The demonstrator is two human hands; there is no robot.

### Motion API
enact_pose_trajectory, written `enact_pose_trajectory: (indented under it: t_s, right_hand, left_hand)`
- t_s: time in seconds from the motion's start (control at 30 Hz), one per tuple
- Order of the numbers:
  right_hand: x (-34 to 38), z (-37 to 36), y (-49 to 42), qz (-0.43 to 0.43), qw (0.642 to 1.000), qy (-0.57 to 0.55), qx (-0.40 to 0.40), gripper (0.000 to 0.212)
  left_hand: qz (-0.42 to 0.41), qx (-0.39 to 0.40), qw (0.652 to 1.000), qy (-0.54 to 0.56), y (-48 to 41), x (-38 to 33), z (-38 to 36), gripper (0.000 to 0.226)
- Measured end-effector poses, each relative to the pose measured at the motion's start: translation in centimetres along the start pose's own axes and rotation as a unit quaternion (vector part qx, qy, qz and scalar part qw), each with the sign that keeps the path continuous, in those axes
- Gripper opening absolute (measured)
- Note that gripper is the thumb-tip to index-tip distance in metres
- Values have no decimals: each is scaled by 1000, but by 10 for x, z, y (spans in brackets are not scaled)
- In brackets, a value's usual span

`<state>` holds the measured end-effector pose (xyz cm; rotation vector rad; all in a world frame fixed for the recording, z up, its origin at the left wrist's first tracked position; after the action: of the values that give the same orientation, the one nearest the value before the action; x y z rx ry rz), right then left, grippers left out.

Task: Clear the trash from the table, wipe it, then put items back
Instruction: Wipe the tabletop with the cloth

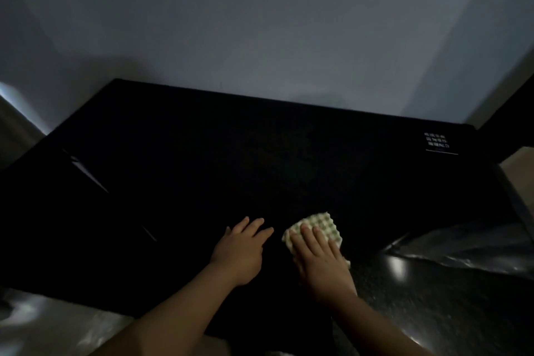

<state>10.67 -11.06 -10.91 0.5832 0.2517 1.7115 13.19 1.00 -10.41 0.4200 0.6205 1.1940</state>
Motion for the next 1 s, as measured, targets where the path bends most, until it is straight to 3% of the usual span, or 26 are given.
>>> enact_pose_trajectory:
  t_s: [0.07, 0.17, 0.47, 0.53, 0.67, 0.73, 0.83, 0.93, 1.0]
  right_hand:
    - [-10, 7, -15, -4, 1000, -3, 20, 55]
    - [-24, 23, -39, -4, 1000, 6, 24, 61]
    - [-38, 55, -85, -12, 1000, -9, 7, 52]
    - [-32, 53, -82, -18, 1000, -2, -1, 54]
    - [-12, 34, -66, 46, 998, 28, 25, 95]
    - [-24, 40, -72, 49, 998, 24, 32, 87]
    - [-53, 65, -95, -8, 999, 10, 32, 54]
    - [-54, 73, -100, -51, 999, 4, 13, 55]
    - [-37, 58, -94, -46, 999, 5, 9, 76]
  left_hand:
    - [5, 4, 1000, 0, -12, 0, 8, 53]
    - [11, 13, 1000, 10, -26, 4, 22, 53]
    - [36, 17, 998, 47, -43, 13, 39, 53]
    - [41, 20, 998, 44, -43, 14, 38, 53]
    - [45, 14, 998, 32, -48, 17, 43, 54]
    - [43, 24, 998, 29, -52, 19, 46, 53]
    - [37, 32, 998, 26, -56, 22, 50, 53]
    - [29, 39, 999, 20, -56, 23, 51, 53]
    - [26, 42, 999, 11, -61, 24, 53, 53]
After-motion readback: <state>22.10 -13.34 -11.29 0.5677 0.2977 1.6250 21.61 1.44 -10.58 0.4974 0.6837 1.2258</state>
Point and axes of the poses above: each hand's wrist, its own y-axis away from the middle knuckle, its own z-axis out of the back of the hand, x = y × z, the point moved 10 cm from there along -y, towards the middle knuckle, and after that the axes turned 9 degrees about x, right-handed, at the moved point
